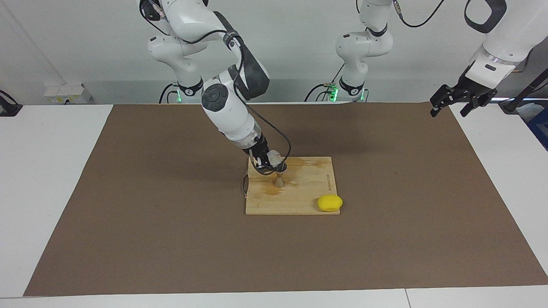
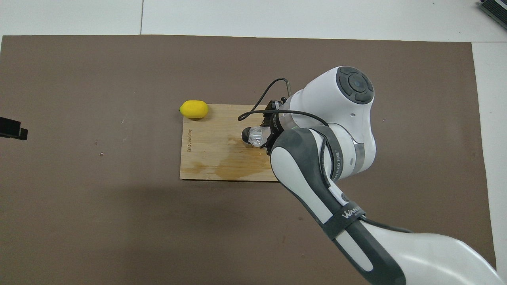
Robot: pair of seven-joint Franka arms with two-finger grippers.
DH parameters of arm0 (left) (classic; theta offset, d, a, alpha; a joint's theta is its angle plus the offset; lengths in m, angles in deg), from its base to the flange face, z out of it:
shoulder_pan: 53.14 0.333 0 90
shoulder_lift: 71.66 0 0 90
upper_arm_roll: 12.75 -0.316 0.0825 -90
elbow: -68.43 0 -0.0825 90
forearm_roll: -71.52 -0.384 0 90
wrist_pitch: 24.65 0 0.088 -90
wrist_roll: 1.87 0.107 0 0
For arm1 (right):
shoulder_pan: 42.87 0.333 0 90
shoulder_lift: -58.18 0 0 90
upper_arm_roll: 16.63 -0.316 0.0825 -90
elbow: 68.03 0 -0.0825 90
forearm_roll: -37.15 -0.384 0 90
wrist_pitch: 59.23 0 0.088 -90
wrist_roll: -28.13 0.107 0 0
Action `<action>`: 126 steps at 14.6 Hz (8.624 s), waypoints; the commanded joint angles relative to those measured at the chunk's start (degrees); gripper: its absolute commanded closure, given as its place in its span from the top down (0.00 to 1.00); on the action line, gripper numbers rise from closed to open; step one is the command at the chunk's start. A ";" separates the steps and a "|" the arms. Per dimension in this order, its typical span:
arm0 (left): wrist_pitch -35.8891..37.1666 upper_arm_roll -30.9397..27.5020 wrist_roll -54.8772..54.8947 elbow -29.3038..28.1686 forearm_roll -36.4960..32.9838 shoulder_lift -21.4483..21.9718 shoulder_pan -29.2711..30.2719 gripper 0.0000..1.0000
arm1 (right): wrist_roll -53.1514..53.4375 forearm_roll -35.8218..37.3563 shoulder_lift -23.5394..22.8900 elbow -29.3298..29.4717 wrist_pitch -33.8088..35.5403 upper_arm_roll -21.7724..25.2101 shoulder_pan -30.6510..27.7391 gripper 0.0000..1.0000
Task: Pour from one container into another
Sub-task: 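Hold the glass cup tilted above the metal cup with the right gripper, then turn the glass cup upright and carry it back with the right gripper, then lower the glass cup onto the table with the right gripper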
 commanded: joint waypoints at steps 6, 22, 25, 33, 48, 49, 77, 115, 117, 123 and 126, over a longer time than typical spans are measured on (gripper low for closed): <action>1.30 -1.26 -1.22 0.43 -1.22 0.31 -1.57 1.00 | 2.78 3.25 -0.88 1.89 2.29 -0.02 0.76 0.00; 1.21 -1.26 -3.68 0.60 -1.22 0.31 -1.92 1.00 | 3.66 5.62 -0.97 3.12 5.19 0.07 0.40 0.00; 1.21 -1.26 -3.68 0.60 -1.22 0.22 -1.92 1.00 | 4.18 5.62 -1.50 4.00 5.81 0.07 0.49 0.00; 1.30 -1.61 -3.68 0.60 -1.22 0.22 -2.36 1.00 | 5.94 8.00 -1.67 4.09 6.95 0.07 0.84 0.00; 1.39 -1.70 -4.12 0.52 -1.22 0.22 -2.89 1.00 | 9.37 9.31 -3.35 8.05 7.74 0.07 1.72 0.00; 1.39 -1.70 -4.12 0.60 -1.22 0.22 -2.89 1.00 | 9.46 9.49 -3.35 8.05 7.74 0.07 1.72 0.00; 1.30 -1.70 -5.26 0.60 -1.22 0.22 -3.24 1.00 | 9.81 9.50 -3.26 8.13 6.69 0.07 0.85 0.00; 1.13 -0.55 -9.13 0.69 -1.22 0.31 -4.74 1.00 | -61.12 -47.56 -1.76 -17.97 10.29 0.33 -34.57 0.00; 0.86 -0.55 -9.13 0.69 -1.22 0.40 -4.73 1.00 | -61.73 -46.41 -3.68 -17.88 11.60 0.33 -36.15 0.00; 1.04 -0.55 -9.22 0.69 -1.22 0.40 -4.82 1.00 | -64.28 -47.02 -6.16 -16.74 10.99 0.16 -35.81 0.00; 1.04 -0.55 -9.22 0.69 -1.22 0.40 -4.73 1.00 | -64.28 -46.94 -6.07 -17.35 10.74 0.24 -35.72 0.00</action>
